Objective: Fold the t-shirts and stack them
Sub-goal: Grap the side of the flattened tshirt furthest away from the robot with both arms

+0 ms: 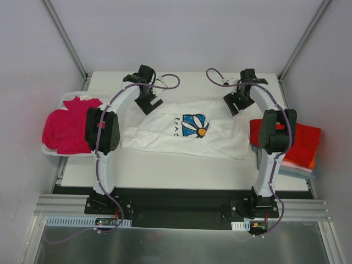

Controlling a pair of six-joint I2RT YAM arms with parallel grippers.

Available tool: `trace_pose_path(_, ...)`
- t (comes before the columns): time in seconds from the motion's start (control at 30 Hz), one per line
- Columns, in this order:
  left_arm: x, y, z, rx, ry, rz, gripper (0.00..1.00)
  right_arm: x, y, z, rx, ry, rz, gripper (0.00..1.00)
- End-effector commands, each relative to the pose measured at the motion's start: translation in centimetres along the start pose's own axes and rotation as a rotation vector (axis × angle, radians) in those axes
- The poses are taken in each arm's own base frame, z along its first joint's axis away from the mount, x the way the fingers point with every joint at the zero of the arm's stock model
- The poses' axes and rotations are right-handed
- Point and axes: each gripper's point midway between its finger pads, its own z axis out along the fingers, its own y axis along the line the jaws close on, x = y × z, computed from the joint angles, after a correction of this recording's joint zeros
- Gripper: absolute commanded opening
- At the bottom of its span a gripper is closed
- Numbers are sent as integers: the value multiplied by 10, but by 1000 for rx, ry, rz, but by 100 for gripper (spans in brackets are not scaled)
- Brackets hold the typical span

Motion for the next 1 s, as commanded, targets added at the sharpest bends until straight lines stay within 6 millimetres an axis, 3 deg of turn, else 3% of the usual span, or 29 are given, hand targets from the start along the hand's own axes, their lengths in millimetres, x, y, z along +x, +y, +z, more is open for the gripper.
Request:
trace_pose_path(0.0,5,4,1,-21,22,21,99,0,14,-1,-90,-2,46,73)
trace_pose_path(0.53,12,14,8,-31,32,11,99,3,16,8,-121,14,57,43)
trace_pose_path(0.77,15,16,20,20,17,4,99,2,14,4,-114,13,56,42)
trace_pose_path(0.97,8,33,34,27,-6,18,99,5,16,0,-118,14,58,42)
